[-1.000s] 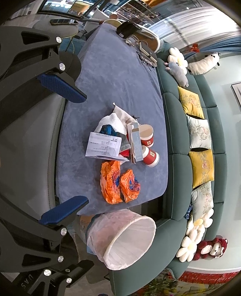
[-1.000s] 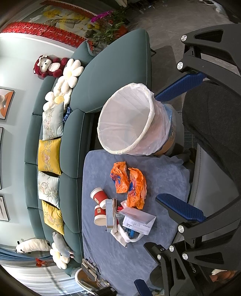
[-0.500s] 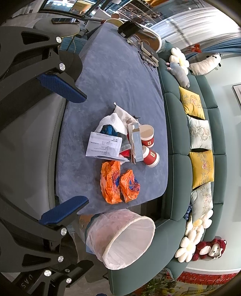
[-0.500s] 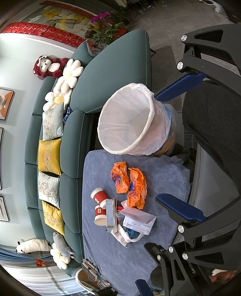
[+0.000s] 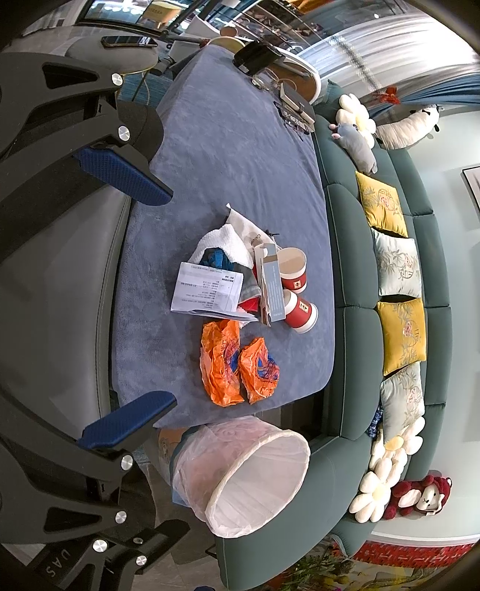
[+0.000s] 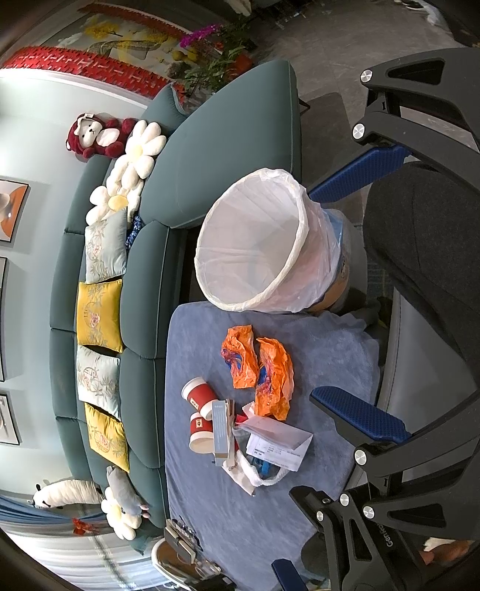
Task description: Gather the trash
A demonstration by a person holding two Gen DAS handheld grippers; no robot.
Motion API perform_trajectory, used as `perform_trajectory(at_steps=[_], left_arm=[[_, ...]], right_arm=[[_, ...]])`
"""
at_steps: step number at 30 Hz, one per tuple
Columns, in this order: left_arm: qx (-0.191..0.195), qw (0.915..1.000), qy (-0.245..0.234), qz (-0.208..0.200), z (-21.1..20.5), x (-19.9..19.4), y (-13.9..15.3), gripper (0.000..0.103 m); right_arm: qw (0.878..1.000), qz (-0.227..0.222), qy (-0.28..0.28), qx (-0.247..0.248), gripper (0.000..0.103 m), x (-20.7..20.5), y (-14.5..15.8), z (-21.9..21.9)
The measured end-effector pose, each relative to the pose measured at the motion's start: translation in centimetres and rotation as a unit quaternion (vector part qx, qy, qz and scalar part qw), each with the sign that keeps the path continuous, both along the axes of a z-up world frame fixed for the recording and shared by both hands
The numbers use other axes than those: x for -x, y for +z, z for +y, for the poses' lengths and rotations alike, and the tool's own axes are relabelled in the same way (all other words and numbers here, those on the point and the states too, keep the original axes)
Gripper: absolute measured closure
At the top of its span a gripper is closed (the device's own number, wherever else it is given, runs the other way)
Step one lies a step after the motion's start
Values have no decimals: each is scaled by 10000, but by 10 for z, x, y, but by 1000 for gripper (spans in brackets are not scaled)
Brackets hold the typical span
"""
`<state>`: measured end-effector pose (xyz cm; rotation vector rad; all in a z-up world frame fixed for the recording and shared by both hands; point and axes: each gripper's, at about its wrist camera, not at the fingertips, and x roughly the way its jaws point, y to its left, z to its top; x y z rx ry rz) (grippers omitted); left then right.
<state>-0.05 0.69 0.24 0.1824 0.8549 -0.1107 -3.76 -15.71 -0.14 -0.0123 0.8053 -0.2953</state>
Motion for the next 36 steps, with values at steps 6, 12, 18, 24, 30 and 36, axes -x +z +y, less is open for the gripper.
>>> perform_trajectory(at_steps=[6,12,18,24,30,36], left_arm=[[-1,10000,3,4,0,0,0,7],[-2,10000,2,4,0,0,0,7],[0,10000,-3,0,0,0,0,7],[1,10000,2,7,0,0,0,7],[2,10000,0,5,0,0,0,7],[10,10000,0,10,-1,0,0,7]], right_arm=[[10000,-1,2,4,7,0,0,1],[10000,-5,-22,3,7,1,2,-8],[10000,-10,-23,11,7,1,3,-10],[10000,-15,-36,19,7,1,5,-13],[9999,-22,-88,74,7,2,5,-12],[9999,-25,-94,80,7,1,4,-12]])
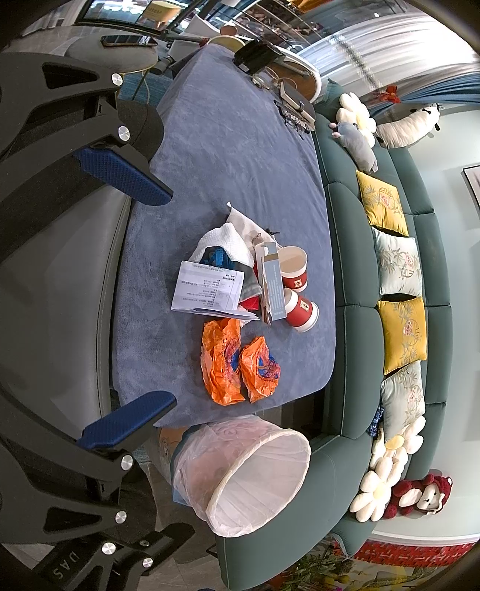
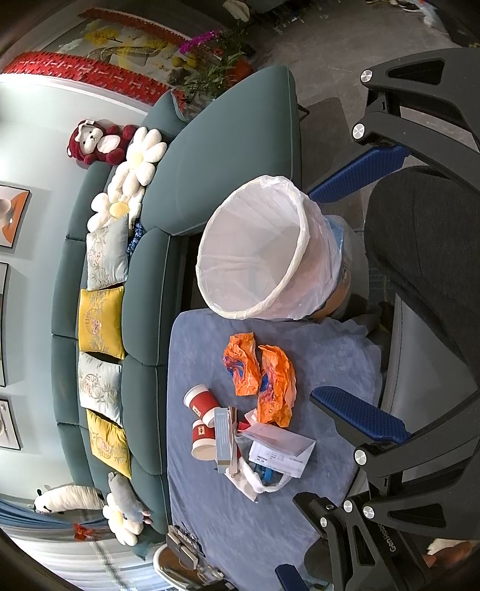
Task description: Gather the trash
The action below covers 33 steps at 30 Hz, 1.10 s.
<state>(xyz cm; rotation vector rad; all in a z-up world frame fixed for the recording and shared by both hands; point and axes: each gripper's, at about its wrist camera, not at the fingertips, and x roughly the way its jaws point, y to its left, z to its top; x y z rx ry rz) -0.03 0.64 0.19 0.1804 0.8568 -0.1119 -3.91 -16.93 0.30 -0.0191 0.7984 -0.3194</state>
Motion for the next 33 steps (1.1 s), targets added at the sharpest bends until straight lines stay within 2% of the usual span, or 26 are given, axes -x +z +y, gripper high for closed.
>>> perform_trajectory(at_steps=[14,18,21,24,27,33], left_arm=[[103,9999,-95,-8,-4,3,-1,7],[246,9996,-79,58,-1,-1,-1,7],[517,9984,-31,224,8,-11,-5,7],[635,9976,70,277,20,-25,-13,7],[572,9978,63,328,28,-37,-23,7],[679,9952,111,692,43,-61,-52,7]], right_arm=[[9999,-113,-92,68,7,2,-1,1],[9992,-184,-201,279,7,1,-2,4],[9990,-223,-238,305,7,-2,-3,4],[9992,-279,-262,69,7,-5,-4,-1],[9992,-221,-275,-176,7,-13,-11,-5],[9995,22,-232,-216,7,-29,-28,-1]])
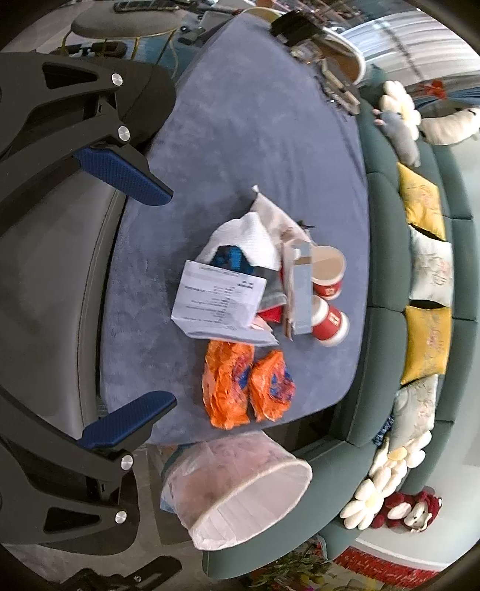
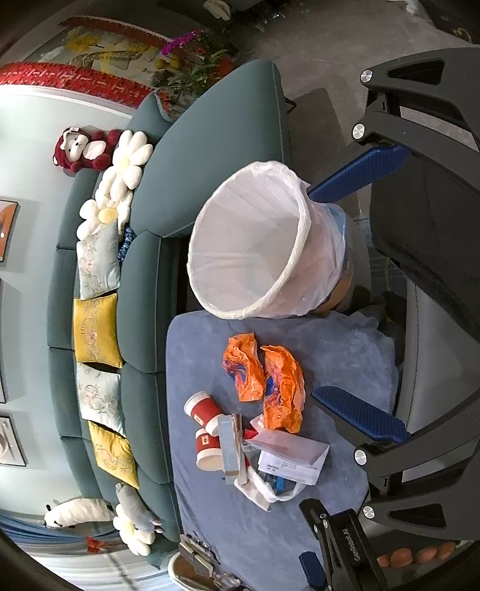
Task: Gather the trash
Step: 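Reach the left tool toward the white receipt while the right tool reaches toward an orange bag, then close the left tool on the white receipt while the right tool grasps the crumpled orange bag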
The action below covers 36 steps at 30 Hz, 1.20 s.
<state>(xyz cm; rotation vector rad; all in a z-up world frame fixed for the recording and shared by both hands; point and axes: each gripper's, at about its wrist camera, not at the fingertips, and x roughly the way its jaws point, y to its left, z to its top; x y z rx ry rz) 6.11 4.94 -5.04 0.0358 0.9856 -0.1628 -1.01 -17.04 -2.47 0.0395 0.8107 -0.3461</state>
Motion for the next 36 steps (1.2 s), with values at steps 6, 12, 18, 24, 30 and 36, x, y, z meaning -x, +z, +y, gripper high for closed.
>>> perform_trajectory(at_steps=[6,12,18,24,30,36], left_arm=[[19,9998,-161,95,-5,-21,-18,7],[58,9990,-354,257,-21,-46,-39,20],[105,9967,-607,519,-38,-65,-63,43],[170,9946,-603,822,-37,-77,-83,92],[327,9958,-480,705,-20,-76,-78,101],[634,9940,-366,811,-8,-80,-76,101]], right_arm=[[9999,102,107,-58,7,-22,-12,4],[9996,227,151,15,7,-44,-22,6],[9988,373,256,-205,10,-68,-37,10],[9975,541,357,-283,10,-91,-56,20],[9950,713,417,-567,15,-119,-79,27],[9906,893,244,-1003,21,-142,-103,23]])
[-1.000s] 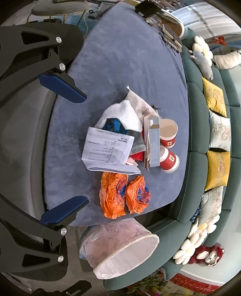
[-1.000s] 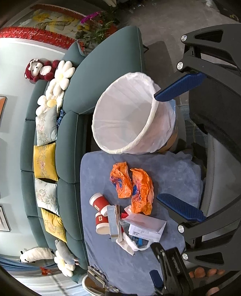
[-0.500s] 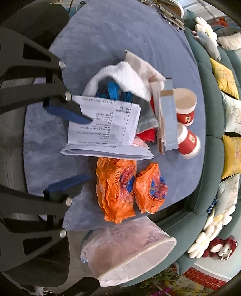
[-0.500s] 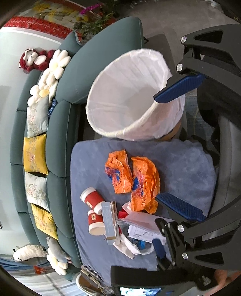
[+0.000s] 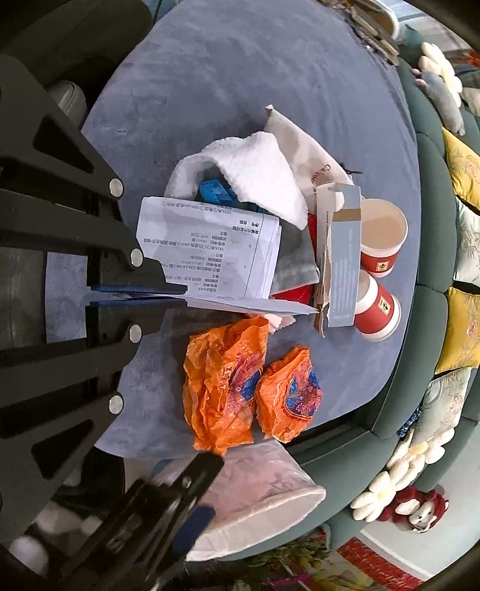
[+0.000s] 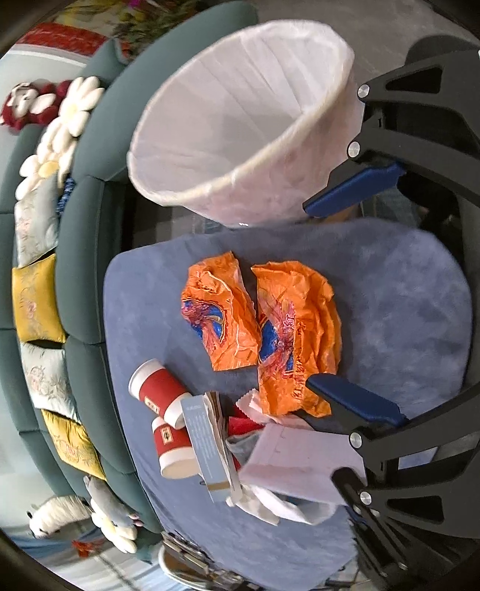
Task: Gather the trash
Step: 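Close the left tool on the white receipt while the right tool grasps the crumpled orange bag, then carry both over the wastebasket and open both tools to drop receipt and bag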
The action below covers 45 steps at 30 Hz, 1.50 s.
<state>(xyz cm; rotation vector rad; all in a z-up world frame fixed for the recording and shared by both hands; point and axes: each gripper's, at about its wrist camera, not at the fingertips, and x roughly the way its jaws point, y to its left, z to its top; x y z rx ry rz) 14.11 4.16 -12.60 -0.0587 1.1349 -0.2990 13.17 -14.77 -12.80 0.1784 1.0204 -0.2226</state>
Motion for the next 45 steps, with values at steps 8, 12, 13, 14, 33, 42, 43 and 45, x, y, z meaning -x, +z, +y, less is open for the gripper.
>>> perform_trajectory(at_steps=[8,12,13,14,33,42,43,45], left_arm=[[47,9999,-100,80,-2,-4,-8,101],[54,9999,-119,90,-2,-6,-12,101],[43,9999,-141,76,-2,-6,-12,101],[32,9998,-161,62,-3,-6,-12,101],[128,9980,-335,-513,-17,21,34,101],[356,9907,-694,-1113,-49,41,85,101],[389,9893,-752,-1189,-56,43,92,101],[447,9867,-878,-1295,-68,45,101,101]], right_arm=[[9991,329,-237,-79,33,-25,-33,-6],[9983,483,-283,-189,42,-33,-49,-7],[9977,529,-296,-288,50,-35,-53,-7],[9971,550,-314,-413,52,-35,-57,-7],[9983,-470,-198,-264,85,16,26,-8],[9908,-1193,-625,130,86,50,90,-47],[9896,-1249,-688,195,86,54,95,-54],[9869,-1343,-836,306,86,62,103,-68]])
